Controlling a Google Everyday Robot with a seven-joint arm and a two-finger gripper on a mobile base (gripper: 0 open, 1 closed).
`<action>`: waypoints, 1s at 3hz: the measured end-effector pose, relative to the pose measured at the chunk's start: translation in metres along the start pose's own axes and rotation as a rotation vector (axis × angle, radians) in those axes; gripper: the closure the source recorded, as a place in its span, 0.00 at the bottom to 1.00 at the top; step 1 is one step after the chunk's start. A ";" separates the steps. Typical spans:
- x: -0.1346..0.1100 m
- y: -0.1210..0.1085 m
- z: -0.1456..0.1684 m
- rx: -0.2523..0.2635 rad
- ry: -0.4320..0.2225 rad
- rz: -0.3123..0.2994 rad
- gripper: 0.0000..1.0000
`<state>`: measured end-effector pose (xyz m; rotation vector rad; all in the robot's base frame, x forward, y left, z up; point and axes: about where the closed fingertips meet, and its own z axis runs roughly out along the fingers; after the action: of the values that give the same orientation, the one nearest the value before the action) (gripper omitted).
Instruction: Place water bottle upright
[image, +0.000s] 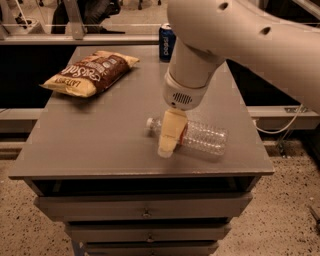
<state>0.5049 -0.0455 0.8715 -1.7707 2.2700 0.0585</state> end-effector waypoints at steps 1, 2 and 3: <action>-0.001 -0.007 0.019 -0.019 0.019 0.037 0.00; -0.001 -0.008 0.030 -0.050 0.016 0.079 0.18; -0.001 -0.010 0.033 -0.067 0.003 0.118 0.41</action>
Offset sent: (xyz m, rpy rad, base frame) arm 0.0182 0.0080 -0.0419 0.0366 0.1177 -0.1088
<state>0.5210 -0.0407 0.8407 -1.6677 2.3990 0.1565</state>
